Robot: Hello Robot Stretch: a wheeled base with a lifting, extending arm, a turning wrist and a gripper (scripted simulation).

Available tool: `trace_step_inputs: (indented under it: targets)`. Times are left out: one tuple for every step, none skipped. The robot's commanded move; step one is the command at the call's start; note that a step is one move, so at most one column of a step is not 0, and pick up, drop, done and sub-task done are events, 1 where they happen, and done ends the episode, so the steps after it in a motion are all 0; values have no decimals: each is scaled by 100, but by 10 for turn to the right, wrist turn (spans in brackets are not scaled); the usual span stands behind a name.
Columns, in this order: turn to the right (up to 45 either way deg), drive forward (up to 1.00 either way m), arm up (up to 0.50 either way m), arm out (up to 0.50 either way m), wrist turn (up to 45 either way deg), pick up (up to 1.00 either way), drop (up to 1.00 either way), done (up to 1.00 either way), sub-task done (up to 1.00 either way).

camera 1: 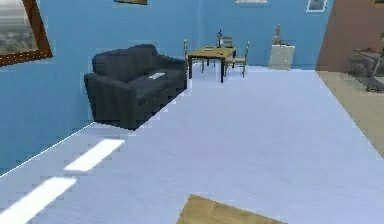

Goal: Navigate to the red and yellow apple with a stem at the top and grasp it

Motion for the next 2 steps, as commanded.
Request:
trace_step_inputs:
  targets:
    - [330, 0, 0, 0, 0, 0, 0, 0, 0]
    - [30, 0, 0, 0, 0, 0, 0, 0, 0]
